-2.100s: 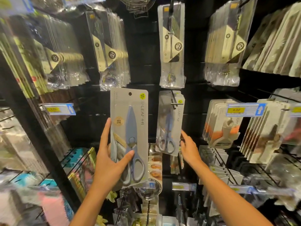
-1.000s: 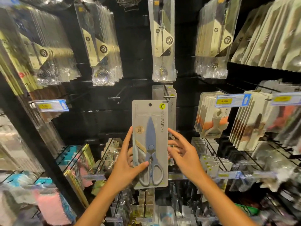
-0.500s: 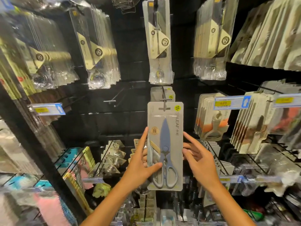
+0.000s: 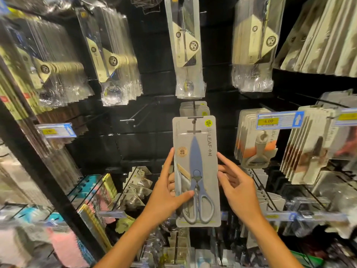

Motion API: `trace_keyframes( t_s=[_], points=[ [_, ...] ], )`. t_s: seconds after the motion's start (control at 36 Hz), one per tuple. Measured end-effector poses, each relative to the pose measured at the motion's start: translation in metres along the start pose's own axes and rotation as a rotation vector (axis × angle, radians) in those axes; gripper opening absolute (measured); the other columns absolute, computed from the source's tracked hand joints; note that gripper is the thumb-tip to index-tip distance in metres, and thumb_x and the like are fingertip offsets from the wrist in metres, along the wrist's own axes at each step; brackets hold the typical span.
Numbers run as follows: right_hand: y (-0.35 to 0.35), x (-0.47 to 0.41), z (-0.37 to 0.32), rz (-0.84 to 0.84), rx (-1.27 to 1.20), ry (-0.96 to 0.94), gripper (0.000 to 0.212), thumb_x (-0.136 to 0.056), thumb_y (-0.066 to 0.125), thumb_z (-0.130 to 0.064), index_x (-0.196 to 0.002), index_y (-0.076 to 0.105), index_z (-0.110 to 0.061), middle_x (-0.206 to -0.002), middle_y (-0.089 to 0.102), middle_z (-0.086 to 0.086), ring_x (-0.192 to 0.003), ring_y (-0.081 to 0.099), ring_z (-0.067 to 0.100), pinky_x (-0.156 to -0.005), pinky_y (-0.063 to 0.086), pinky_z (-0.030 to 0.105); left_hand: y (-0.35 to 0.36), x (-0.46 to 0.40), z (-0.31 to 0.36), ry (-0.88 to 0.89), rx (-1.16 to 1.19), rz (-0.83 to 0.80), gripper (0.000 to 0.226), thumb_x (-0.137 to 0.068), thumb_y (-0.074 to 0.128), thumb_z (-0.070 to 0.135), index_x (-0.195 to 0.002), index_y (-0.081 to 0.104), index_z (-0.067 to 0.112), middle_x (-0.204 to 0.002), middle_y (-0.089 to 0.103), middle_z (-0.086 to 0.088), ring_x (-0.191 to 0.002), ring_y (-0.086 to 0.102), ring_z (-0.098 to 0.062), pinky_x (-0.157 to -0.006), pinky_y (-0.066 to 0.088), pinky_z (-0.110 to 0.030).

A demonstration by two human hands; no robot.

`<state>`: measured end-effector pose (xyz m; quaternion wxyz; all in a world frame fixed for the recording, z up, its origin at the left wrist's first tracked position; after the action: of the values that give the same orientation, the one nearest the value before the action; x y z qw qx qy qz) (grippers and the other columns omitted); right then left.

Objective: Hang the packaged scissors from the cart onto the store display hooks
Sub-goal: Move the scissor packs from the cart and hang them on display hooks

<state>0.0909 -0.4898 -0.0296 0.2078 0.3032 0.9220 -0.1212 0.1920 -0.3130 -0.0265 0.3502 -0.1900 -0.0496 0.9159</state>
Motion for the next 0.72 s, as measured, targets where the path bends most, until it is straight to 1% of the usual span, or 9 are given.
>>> trace_keyframes(
  t_s=[0.11,0.19,0.31,0.36,0.44,0.53,0.58,0.64,0.72],
  points=[
    [-0.002,0.001,0.006,0.011,-0.008,0.006,0.052,-0.098,0.058,-0.002,-0.143,0.054,-0.028,-0.109,0.074,-0.015,-0.1,0.071,0.008,-0.083,0.058,0.019,0.002,-0.002,-0.002,-0.002,-0.025,-0.01,0.115,-0.081,0.084,0.012,-0.155,0.007,0.055,-0.144,0.059,0.004,-0.124,0.064,-0.018,-0.096,0.058,-0.038],
    [-0.002,0.002,0.011,0.011,-0.019,0.015,0.051,-0.099,0.057,-0.003,-0.143,0.053,-0.028,-0.111,0.073,-0.017,-0.104,0.07,0.006,-0.088,0.058,0.021,0.004,-0.003,-0.005,-0.017,-0.035,-0.022,0.116,-0.081,0.084,0.015,-0.154,0.005,0.058,-0.143,0.059,0.003,-0.123,0.065,-0.018,-0.097,0.058,-0.041],
    [0.001,-0.003,0.021,-0.019,0.008,0.036,0.053,-0.1,0.059,-0.009,-0.144,0.051,-0.037,-0.109,0.073,-0.015,-0.097,0.067,0.037,-0.085,0.058,0.051,0.005,-0.008,-0.012,-0.034,-0.039,-0.029,0.115,-0.084,0.081,0.009,-0.155,0.004,0.055,-0.144,0.059,0.003,-0.123,0.065,-0.018,-0.096,0.057,-0.034],
    [0.005,-0.009,0.027,-0.053,0.034,0.059,0.056,-0.1,0.06,-0.013,-0.146,0.047,-0.043,-0.111,0.072,-0.015,-0.096,0.068,0.038,-0.085,0.057,0.053,0.004,-0.013,-0.014,-0.043,-0.043,-0.034,0.115,-0.085,0.08,0.009,-0.156,0.001,0.053,-0.147,0.056,0.003,-0.125,0.064,-0.017,-0.096,0.056,-0.031],
    [0.011,-0.016,0.035,-0.117,0.058,0.085,0.061,-0.1,0.061,-0.018,-0.15,0.038,-0.046,-0.125,0.065,-0.016,-0.099,0.071,0.015,-0.092,0.059,0.043,0.003,-0.023,-0.017,-0.074,-0.049,-0.044,0.113,-0.087,0.078,0.009,-0.157,-0.001,0.051,-0.152,0.05,0.007,-0.13,0.059,-0.01,-0.099,0.054,-0.026],
    [0.018,-0.023,0.04,-0.179,0.035,0.099,0.066,-0.1,0.06,-0.014,-0.15,0.031,-0.045,-0.119,0.062,-0.037,-0.106,0.066,-0.004,-0.09,0.056,0.021,0.002,-0.036,-0.02,-0.101,-0.107,-0.032,0.109,-0.089,0.076,0.015,-0.158,-0.002,0.047,-0.155,0.043,0.013,-0.131,0.052,0.004,-0.096,0.047,-0.011],
    [0.024,-0.03,0.042,-0.213,0.071,0.095,0.071,-0.1,0.06,-0.017,-0.149,0.022,-0.05,-0.126,0.054,-0.042,-0.117,0.059,-0.008,-0.098,0.052,0.019,0.001,-0.047,-0.025,-0.119,-0.136,-0.04,0.107,-0.091,0.075,0.02,-0.158,-0.003,0.046,-0.157,0.038,0.015,-0.131,0.048,0.01,-0.097,0.044,-0.007],
    [0.028,-0.038,0.046,-0.218,0.108,0.091,0.076,-0.1,0.061,-0.022,-0.152,0.015,-0.052,-0.146,0.046,-0.028,-0.129,0.053,-0.002,-0.108,0.049,0.032,0.0,-0.06,-0.03,-0.147,-0.137,-0.047,0.106,-0.091,0.075,0.022,-0.158,-0.003,0.049,-0.158,0.038,0.014,-0.134,0.048,0.006,-0.105,0.045,-0.013],
    [0.032,-0.054,0.053,-0.218,0.118,0.098,0.08,-0.098,0.062,-0.03,-0.157,0.011,-0.048,-0.158,0.036,-0.014,-0.14,0.045,0.007,-0.115,0.042,0.043,-0.002,-0.076,-0.036,-0.192,-0.119,-0.03,0.105,-0.091,0.075,0.021,-0.156,0.0,0.054,-0.154,0.046,0.009,-0.134,0.054,-0.008,-0.113,0.045,-0.039]
  ],
)
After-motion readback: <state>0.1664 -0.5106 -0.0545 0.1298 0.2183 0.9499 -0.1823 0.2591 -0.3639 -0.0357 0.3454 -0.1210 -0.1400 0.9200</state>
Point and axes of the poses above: each hand's wrist, its own x-axis away from the middle knuckle, its own y-axis out of the palm, z = x × y, the point moved 7 cm from there along -x, towards the middle knuckle
